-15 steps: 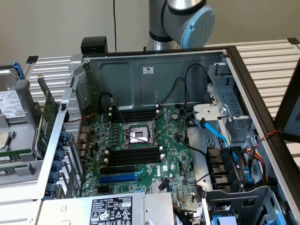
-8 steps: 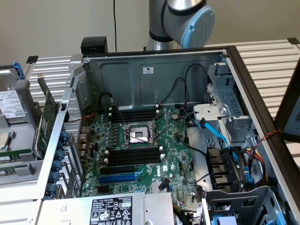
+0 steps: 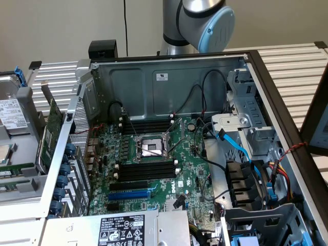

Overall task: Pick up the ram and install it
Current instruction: 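Pick up the ram and move it above insertion slot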

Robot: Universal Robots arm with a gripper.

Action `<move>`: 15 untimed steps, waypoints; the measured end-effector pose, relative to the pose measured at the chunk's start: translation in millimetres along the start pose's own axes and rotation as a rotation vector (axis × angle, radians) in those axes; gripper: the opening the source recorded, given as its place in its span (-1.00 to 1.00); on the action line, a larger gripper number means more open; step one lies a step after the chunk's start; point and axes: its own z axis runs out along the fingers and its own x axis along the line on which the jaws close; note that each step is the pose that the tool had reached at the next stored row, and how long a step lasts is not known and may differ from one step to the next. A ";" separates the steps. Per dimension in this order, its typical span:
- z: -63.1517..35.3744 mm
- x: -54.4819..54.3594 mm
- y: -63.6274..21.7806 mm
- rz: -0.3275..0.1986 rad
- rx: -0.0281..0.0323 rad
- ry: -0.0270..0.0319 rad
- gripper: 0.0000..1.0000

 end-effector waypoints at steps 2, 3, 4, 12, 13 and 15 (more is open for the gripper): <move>3.6 1.4 0.2 -0.001 0.0002 -0.0001 -0.35; 5.4 2.1 0.2 -0.002 0.0001 0.0000 -0.35; 7.2 2.9 0.2 -0.003 0.0000 0.0000 -0.22; 21.7 9.2 -0.1 -0.014 0.0000 0.0003 -0.22; 23.5 9.8 -0.2 -0.015 -0.0001 0.0004 -0.22; 27.1 11.2 -0.3 -0.019 -0.0002 0.0004 -0.22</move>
